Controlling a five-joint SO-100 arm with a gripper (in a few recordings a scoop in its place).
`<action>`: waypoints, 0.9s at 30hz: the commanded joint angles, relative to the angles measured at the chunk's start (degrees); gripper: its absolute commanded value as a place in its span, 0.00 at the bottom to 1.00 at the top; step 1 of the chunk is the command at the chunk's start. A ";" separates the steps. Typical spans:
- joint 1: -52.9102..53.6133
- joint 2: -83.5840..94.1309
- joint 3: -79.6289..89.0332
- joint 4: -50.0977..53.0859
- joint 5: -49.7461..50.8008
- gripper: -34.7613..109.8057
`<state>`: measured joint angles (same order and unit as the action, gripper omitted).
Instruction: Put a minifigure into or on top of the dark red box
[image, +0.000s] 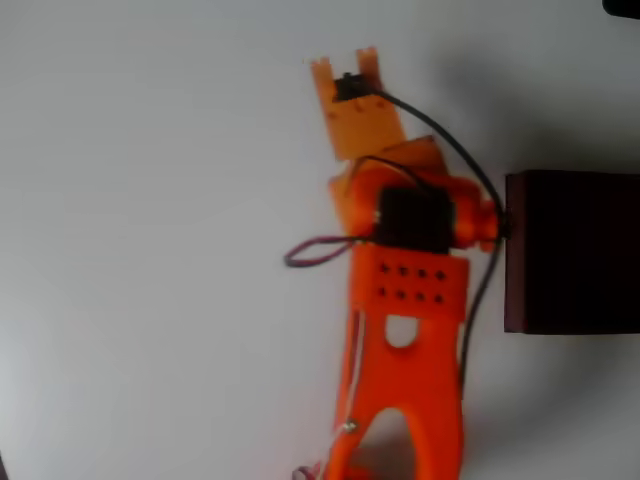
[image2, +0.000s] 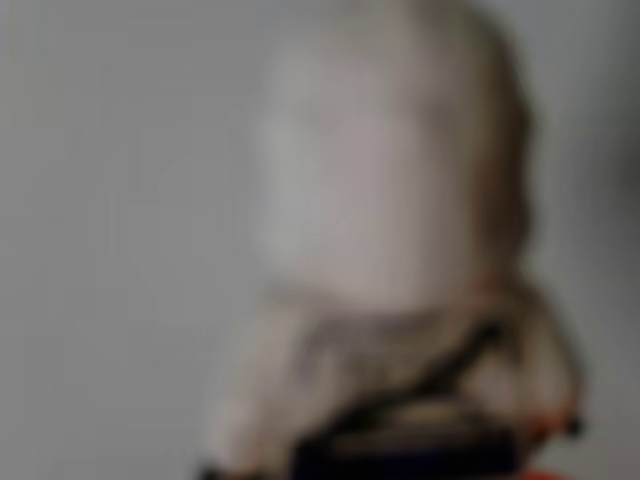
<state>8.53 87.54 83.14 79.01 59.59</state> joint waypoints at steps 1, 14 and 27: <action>9.67 10.02 -4.83 7.73 -13.36 0.24; 39.20 24.35 20.57 -10.72 -28.74 0.24; 40.08 6.94 19.69 -17.31 -28.13 0.40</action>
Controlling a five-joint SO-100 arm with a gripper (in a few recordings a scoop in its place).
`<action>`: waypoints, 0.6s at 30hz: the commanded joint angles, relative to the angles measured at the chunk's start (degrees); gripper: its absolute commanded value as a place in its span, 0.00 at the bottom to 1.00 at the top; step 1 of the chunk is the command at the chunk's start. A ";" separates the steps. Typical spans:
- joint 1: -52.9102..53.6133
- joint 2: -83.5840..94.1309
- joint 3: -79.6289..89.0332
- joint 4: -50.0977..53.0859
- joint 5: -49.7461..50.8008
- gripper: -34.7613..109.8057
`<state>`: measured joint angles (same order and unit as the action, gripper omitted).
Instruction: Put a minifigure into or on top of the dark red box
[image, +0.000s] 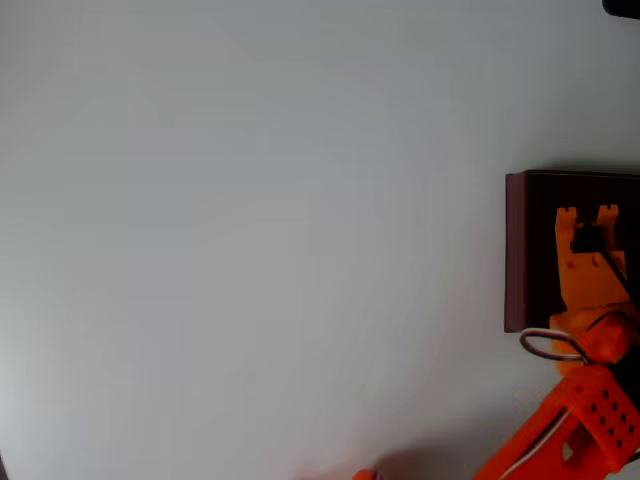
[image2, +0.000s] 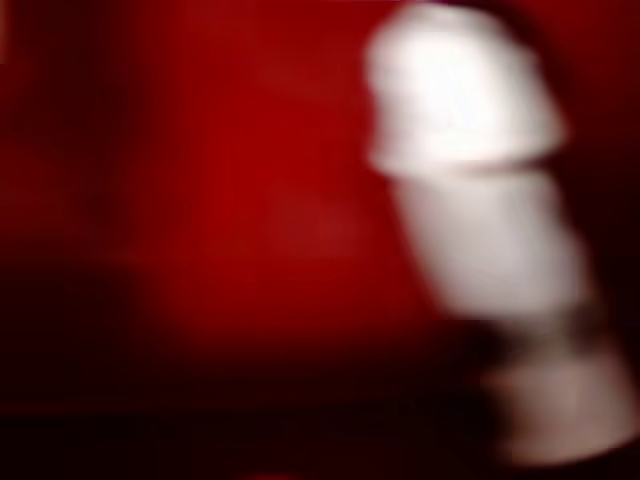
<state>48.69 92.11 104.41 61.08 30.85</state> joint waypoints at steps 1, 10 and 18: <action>-0.70 3.87 -0.88 0.70 0.53 0.40; -11.87 35.16 18.19 3.52 -8.53 0.40; -35.68 86.48 44.82 9.49 -16.88 0.42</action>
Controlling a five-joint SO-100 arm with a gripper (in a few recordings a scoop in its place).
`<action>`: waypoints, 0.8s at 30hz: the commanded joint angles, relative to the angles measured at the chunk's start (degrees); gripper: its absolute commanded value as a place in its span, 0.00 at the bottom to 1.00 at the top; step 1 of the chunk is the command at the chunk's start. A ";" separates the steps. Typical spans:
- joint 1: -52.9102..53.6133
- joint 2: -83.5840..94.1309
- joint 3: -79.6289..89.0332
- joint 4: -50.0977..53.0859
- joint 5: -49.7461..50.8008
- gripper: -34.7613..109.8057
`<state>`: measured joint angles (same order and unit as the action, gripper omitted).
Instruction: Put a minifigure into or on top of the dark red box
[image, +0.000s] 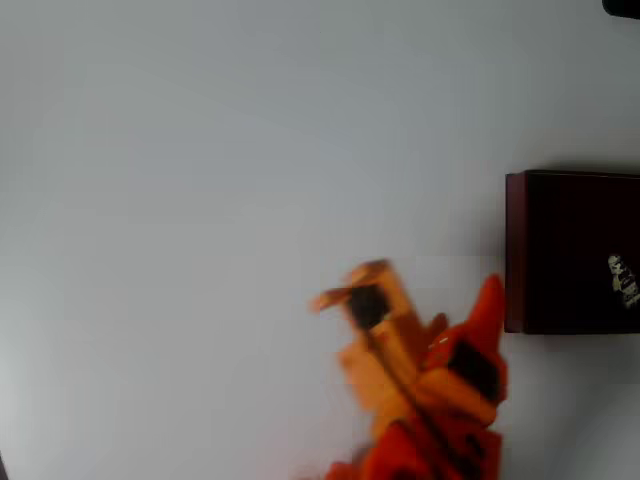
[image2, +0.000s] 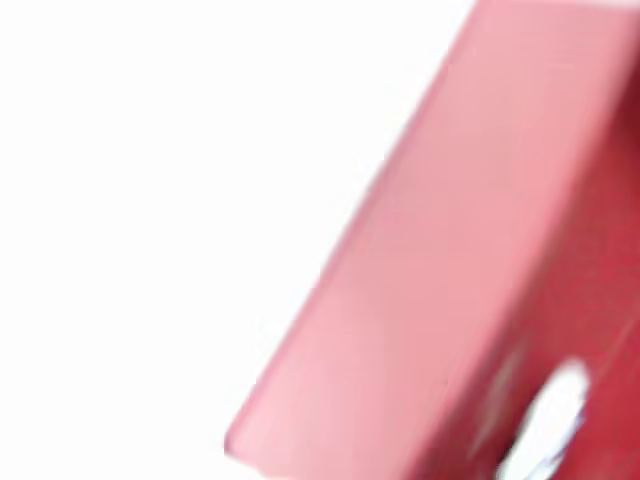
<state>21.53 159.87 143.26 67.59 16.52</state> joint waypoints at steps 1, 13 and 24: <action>-12.92 22.32 7.73 3.69 -3.78 0.40; -39.90 32.43 19.69 8.00 -6.86 0.26; -44.65 32.34 30.15 6.50 -1.14 0.24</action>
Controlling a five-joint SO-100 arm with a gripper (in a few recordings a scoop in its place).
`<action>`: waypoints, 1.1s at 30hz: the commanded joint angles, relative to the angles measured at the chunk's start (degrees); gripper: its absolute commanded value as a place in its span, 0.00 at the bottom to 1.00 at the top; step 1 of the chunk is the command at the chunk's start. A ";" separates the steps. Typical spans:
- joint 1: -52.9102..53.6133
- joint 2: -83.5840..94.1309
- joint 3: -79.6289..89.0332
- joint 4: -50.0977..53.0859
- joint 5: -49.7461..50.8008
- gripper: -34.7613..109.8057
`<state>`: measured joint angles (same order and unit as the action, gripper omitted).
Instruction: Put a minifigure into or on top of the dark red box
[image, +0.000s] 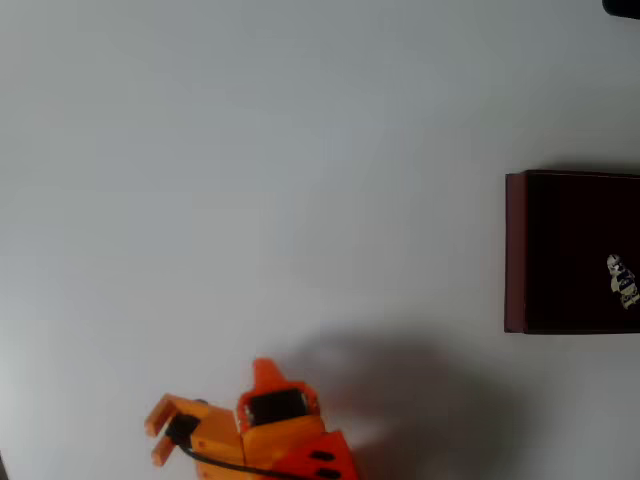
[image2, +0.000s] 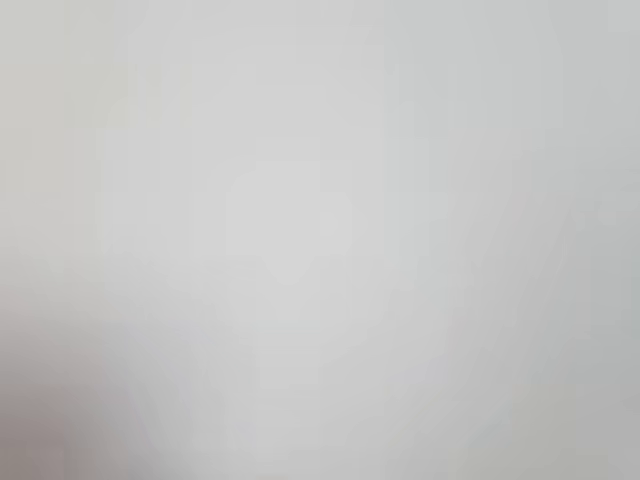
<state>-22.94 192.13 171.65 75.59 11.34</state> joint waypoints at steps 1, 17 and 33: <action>-1.05 0.09 1.76 -1.49 3.34 0.24; -6.68 0.26 0.70 1.58 -6.94 0.24; -6.68 0.26 0.70 1.58 -6.94 0.24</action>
<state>-28.30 192.13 173.06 76.03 4.83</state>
